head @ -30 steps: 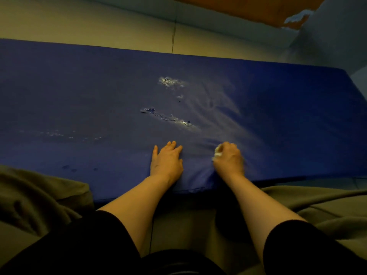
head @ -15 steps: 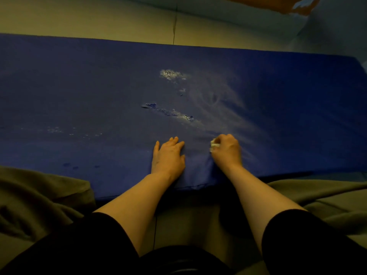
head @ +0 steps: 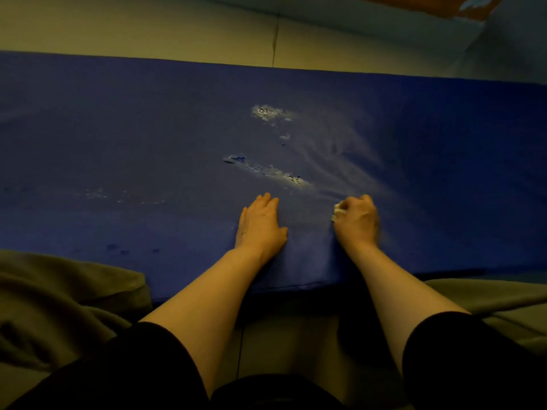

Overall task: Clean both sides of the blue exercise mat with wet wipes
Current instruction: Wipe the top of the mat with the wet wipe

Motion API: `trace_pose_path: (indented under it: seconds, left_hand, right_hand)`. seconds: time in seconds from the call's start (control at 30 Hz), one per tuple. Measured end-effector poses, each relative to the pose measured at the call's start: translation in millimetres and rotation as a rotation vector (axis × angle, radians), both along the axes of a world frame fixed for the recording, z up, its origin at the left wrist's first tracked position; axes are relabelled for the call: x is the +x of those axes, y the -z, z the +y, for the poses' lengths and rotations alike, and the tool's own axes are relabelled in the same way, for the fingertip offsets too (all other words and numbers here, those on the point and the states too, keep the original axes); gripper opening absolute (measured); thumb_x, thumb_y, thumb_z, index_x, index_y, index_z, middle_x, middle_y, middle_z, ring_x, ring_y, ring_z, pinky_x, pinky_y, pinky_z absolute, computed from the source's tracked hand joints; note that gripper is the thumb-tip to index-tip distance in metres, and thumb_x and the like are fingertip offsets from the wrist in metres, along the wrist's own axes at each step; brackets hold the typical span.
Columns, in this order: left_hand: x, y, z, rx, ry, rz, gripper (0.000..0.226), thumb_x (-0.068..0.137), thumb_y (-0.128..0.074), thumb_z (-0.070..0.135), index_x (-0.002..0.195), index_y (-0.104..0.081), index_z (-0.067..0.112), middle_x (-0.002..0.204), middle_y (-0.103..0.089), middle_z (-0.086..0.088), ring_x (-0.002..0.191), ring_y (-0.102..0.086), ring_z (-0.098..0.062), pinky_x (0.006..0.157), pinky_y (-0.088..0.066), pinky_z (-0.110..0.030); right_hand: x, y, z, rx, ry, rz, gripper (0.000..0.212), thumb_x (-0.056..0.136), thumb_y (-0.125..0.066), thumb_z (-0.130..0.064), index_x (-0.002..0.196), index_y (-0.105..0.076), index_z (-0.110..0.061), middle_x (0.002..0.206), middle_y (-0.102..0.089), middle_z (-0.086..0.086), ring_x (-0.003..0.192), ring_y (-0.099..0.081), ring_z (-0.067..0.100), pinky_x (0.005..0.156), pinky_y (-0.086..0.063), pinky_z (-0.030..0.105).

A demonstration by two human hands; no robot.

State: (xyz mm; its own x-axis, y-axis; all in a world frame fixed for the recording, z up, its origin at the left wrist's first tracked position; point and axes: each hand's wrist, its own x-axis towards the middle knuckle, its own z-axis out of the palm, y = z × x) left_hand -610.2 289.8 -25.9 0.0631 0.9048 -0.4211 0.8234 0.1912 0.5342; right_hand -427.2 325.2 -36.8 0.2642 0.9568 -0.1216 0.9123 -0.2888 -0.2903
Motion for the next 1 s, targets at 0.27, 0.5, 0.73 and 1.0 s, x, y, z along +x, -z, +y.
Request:
trace_pose_path:
  seconds: [0.27, 0.5, 0.73, 1.0]
  left_hand:
    - [-11.6, -1.5, 32.8, -0.204, 0.164, 0.206, 0.086, 0.095, -0.055, 0.042, 0.155, 0.0, 0.014, 0.162, 0.01, -0.005, 0.148, 0.012, -0.028, 0.117, 0.0, -0.059]
    - [-18.4, 3.7, 38.0, -0.228, 0.21, 0.311, 0.098, 0.087, -0.062, 0.054, 0.155, -0.002, 0.018, 0.162, 0.003, -0.005, 0.148, 0.003, -0.033, 0.115, -0.002, -0.062]
    - [-31.2, 12.1, 56.2, -0.236, 0.31, 0.331, 0.119, 0.075, -0.067, 0.065, 0.154, 0.007, 0.015, 0.161, 0.015, -0.005, 0.148, 0.013, -0.024, 0.118, 0.0, -0.056]
    - [-29.4, 28.3, 51.9, -0.23, 0.283, 0.3, 0.121, 0.073, -0.069, 0.064, 0.154, 0.008, 0.017, 0.16, 0.019, -0.004, 0.148, 0.015, -0.022, 0.117, 0.004, -0.055]
  right_hand:
    - [-73.3, 15.2, -7.3, -0.042, -0.427, 0.084, 0.016, 0.088, -0.053, -0.01, 0.094, -0.068, -0.005, 0.1, -0.054, 0.014, 0.086, -0.057, 0.033, 0.067, -0.037, 0.031]
    - [-17.9, 10.3, 28.9, -0.031, -0.137, -0.032, 0.019, 0.091, -0.053, -0.011, 0.093, -0.067, 0.001, 0.105, -0.056, 0.018, 0.091, -0.057, 0.038, 0.074, -0.045, 0.037]
    - [-58.2, 23.8, 30.1, -0.074, -0.487, 0.143, 0.018, 0.09, -0.055, -0.01, 0.099, -0.07, -0.006, 0.103, -0.058, 0.014, 0.093, -0.058, 0.032, 0.08, -0.047, 0.036]
    - [-43.3, 30.2, 47.5, 0.024, -0.227, 0.077, 0.004, 0.085, -0.054, -0.002, 0.087, -0.058, 0.0, 0.097, -0.059, 0.021, 0.085, -0.057, 0.039, 0.064, -0.038, 0.035]
